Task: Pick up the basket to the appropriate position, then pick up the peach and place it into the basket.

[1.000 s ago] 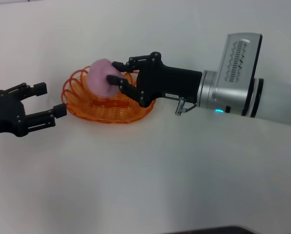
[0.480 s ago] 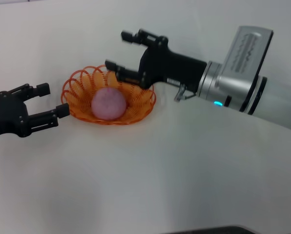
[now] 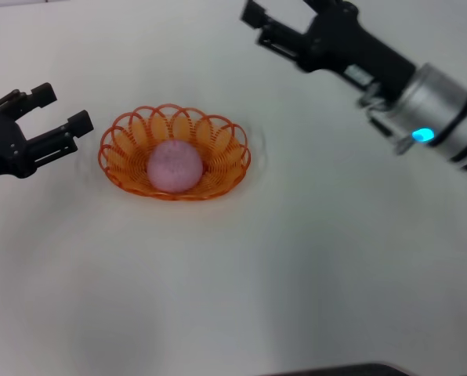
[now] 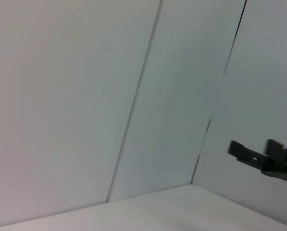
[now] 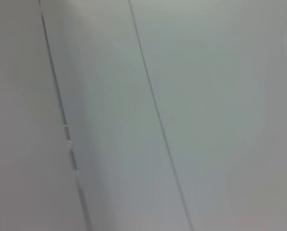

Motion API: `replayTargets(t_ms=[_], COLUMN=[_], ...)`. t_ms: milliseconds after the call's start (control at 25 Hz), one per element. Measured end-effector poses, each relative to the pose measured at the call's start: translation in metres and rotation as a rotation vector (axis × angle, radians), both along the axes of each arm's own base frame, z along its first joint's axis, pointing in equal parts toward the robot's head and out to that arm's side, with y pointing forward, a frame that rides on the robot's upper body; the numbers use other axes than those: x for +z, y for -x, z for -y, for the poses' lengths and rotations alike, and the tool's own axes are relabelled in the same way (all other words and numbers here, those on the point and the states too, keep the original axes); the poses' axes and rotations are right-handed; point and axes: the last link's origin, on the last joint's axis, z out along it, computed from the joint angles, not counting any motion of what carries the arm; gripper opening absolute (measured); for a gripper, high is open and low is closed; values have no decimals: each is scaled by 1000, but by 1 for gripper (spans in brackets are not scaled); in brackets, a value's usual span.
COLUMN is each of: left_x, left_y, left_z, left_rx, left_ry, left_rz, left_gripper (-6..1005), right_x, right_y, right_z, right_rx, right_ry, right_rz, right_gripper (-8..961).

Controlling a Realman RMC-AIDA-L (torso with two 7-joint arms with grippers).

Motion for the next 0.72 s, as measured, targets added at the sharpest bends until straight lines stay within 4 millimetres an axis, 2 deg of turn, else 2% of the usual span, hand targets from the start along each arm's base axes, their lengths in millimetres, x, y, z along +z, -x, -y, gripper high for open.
replayTargets(t_ms=[80,160,280,400,560,720], left_x=[1,3,4,4,4,5], left_y=[0,1,4,12,27,38], left_z=[0,2,6,15,31,43], left_rx=[1,3,9,27,70,113], left_ry=[-4,-12,-14,5,30,33], left_rz=[3,11,10,-14,-50,-58], left_gripper=[844,844,844,843,843,843], right_x=[24,44,68,85,91,87], right_y=[-7,-9,-11,-22,-43,-59], right_z=[-1,3,21,40,56,61], right_rx=[21,78,177,197,134,58], right_ry=[139,247,403,448,439,409], right_rz=[-11,60,208,316,428,469], right_gripper=[938,935,927,915,909,906])
